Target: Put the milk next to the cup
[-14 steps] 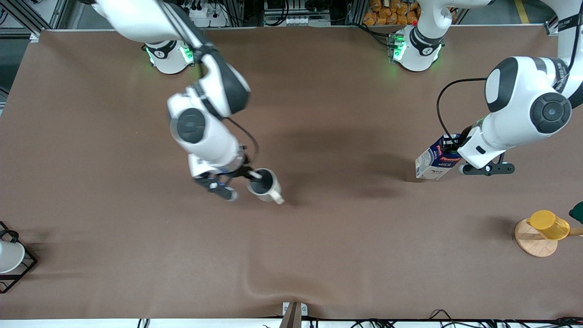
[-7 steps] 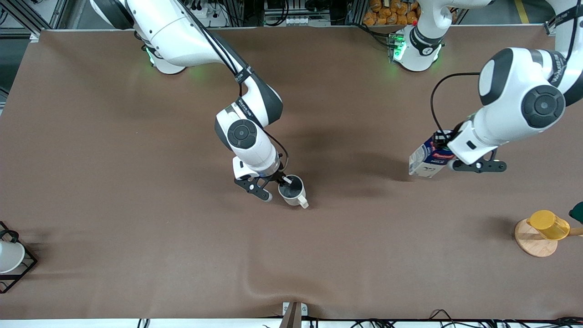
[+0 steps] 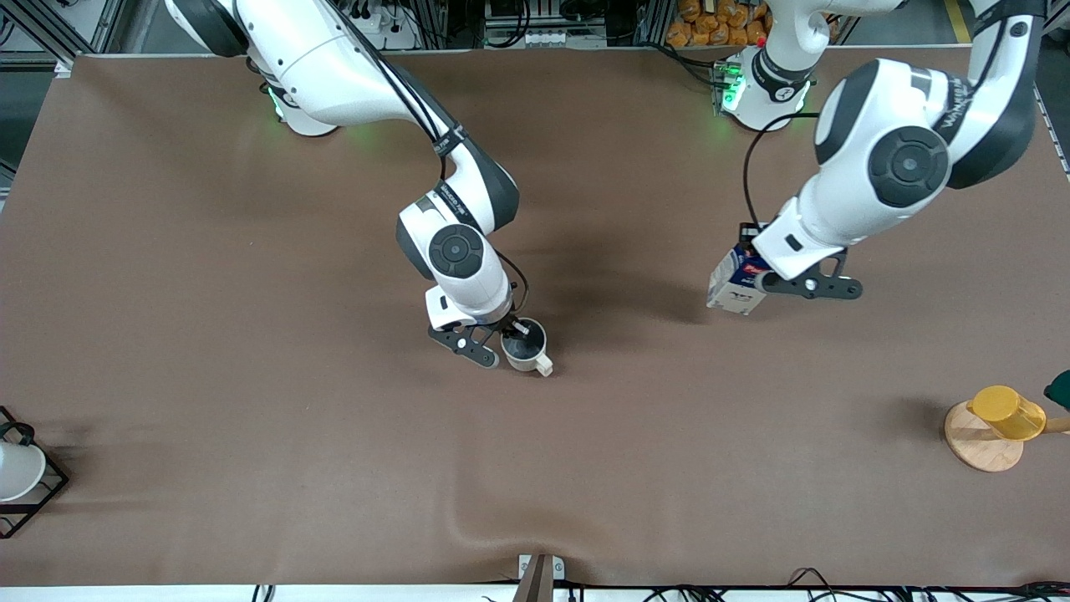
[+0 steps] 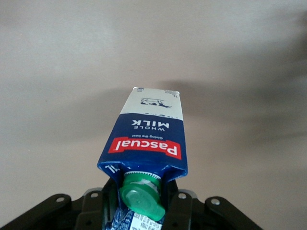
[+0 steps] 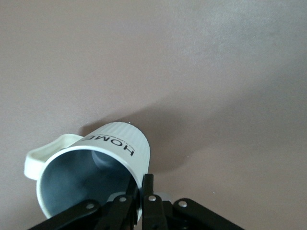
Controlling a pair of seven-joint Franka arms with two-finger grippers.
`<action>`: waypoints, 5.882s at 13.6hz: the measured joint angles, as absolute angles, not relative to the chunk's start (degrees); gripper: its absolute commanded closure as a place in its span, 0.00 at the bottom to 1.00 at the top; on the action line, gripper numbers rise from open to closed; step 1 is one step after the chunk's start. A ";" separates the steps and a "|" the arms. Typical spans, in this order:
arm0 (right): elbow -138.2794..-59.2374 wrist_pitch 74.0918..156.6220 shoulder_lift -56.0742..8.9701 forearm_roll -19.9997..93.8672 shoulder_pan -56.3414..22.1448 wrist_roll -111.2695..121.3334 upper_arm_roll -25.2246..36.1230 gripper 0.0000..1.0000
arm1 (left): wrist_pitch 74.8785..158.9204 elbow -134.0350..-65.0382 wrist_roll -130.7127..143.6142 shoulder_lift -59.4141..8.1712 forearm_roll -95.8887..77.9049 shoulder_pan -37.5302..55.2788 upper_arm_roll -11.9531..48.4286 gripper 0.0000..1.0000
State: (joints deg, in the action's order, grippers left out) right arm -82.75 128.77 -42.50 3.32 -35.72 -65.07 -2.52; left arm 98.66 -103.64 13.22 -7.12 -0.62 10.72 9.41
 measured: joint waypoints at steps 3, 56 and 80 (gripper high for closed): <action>-82.25 128.77 -42.51 3.30 -35.77 -67.83 -2.53 0.00 | 98.66 -101.96 17.75 -8.45 -0.70 10.77 13.94 0.63; -92.33 94.04 1.77 2.15 -0.82 10.21 3.72 0.00 | 103.79 -69.57 40.59 -42.14 -0.79 29.97 18.18 0.61; -90.94 93.27 1.76 1.80 -1.90 2.89 3.65 0.00 | 87.20 -66.72 38.30 -21.69 3.64 14.67 14.89 0.00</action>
State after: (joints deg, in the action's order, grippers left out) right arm -90.94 93.27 1.76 1.80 -1.90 2.89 3.65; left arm 87.20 -66.72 38.30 -21.69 3.64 14.67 14.89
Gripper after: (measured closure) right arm 0.000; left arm 0.000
